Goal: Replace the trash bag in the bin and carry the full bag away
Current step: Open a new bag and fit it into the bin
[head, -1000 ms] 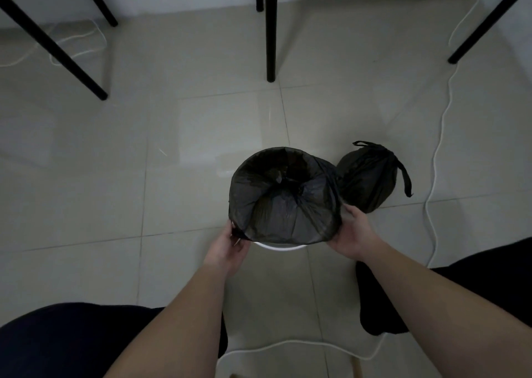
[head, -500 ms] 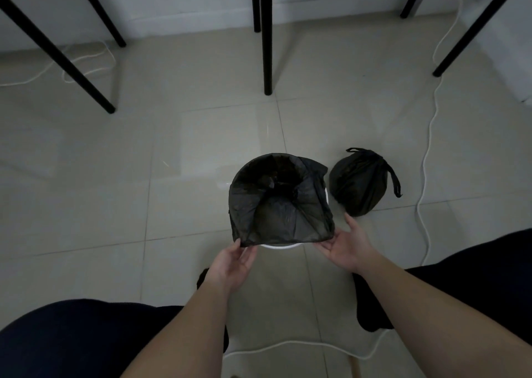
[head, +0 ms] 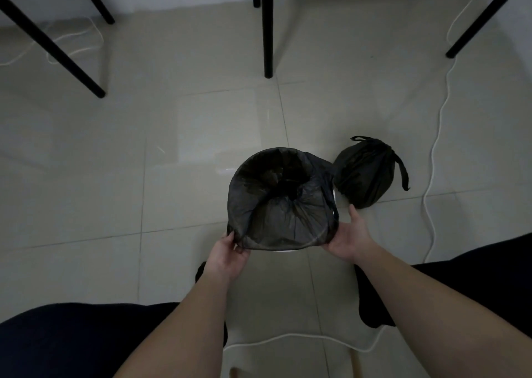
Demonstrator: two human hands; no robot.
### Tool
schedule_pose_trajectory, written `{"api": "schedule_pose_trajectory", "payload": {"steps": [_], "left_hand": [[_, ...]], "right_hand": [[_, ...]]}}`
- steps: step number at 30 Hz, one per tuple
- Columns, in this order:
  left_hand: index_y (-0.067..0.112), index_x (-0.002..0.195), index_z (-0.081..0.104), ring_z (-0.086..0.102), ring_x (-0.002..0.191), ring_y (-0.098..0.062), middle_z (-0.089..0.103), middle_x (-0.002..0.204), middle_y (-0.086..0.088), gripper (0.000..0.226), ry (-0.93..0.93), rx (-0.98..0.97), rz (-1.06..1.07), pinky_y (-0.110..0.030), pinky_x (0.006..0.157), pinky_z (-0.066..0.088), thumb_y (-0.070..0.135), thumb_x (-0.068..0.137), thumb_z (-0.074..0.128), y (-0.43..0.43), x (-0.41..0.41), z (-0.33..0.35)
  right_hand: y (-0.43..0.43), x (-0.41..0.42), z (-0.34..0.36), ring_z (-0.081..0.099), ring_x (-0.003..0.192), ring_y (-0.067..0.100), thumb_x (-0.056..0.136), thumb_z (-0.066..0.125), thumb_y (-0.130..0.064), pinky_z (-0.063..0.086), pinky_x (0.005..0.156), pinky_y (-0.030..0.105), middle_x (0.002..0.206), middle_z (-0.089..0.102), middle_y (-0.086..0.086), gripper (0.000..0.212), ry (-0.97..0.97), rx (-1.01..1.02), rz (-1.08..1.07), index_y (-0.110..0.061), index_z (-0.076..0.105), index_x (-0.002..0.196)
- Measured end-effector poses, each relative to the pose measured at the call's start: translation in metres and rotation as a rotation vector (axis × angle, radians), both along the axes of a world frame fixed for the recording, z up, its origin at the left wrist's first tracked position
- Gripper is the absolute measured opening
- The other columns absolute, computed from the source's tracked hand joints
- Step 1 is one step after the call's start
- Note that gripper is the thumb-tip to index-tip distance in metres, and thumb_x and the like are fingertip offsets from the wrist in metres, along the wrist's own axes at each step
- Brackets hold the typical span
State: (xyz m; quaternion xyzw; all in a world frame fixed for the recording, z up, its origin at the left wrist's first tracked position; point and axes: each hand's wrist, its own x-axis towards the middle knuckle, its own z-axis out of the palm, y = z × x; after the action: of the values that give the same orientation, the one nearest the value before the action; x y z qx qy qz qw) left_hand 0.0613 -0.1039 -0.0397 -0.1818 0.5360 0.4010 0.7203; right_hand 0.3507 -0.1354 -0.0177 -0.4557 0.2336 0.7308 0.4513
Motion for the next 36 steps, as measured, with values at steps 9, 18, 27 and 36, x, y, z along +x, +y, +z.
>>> {"api": "schedule_pose_trajectory", "payload": {"steps": [9, 18, 27, 36], "left_hand": [[0.008, 0.104, 0.069, 0.065, 0.092, -0.027, 0.069, 0.11, -0.011, 0.021, 0.092, 0.002, -0.069, -0.039, 0.079, 0.062, 0.02, 0.106, 0.051, 0.013, 0.002, -0.006], [0.012, 0.13, 0.072, 0.066, 0.124, -0.026, 0.072, 0.131, -0.008, 0.043, 0.13, 0.203, -0.325, -0.04, 0.099, 0.056, 0.041, 0.103, 0.057, 0.045, -0.018, 0.005], [0.008, 0.13, 0.07, 0.07, 0.117, -0.026, 0.073, 0.129, -0.011, 0.037, 0.101, 0.124, -0.31, -0.042, 0.091, 0.061, 0.033, 0.106, 0.055, 0.048, -0.012, -0.022], [0.005, 0.113, 0.073, 0.071, 0.101, -0.031, 0.074, 0.122, -0.014, 0.029, 0.157, 0.023, -0.387, -0.043, 0.083, 0.063, 0.019, 0.105, 0.049, 0.057, 0.001, -0.025]], "right_hand": [[0.004, 0.011, 0.009, 0.062, 0.123, 0.037, 0.095, 0.039, -0.073, 0.055, 0.097, 0.048, 0.13, 0.068, 0.022, 0.079, -0.024, 0.038, 0.031, -0.006, 0.064, 0.128], [0.014, 0.037, 0.017, 0.057, 0.06, 0.021, 0.093, 0.054, -0.058, 0.048, 0.08, 0.036, 0.069, 0.047, 0.0, 0.045, -0.178, -0.007, 0.038, -0.014, 0.058, 0.089], [0.033, 0.036, -0.007, 0.06, 0.081, 0.017, 0.089, 0.064, -0.052, 0.057, 0.09, 0.037, 0.083, 0.056, -0.01, 0.05, -0.113, -0.018, 0.043, -0.015, 0.059, 0.122], [0.046, 0.037, -0.01, 0.063, 0.126, 0.036, 0.085, 0.068, -0.064, 0.047, 0.11, 0.046, 0.135, 0.067, 0.011, 0.076, -0.167, 0.004, 0.274, -0.007, 0.064, 0.135]]}}
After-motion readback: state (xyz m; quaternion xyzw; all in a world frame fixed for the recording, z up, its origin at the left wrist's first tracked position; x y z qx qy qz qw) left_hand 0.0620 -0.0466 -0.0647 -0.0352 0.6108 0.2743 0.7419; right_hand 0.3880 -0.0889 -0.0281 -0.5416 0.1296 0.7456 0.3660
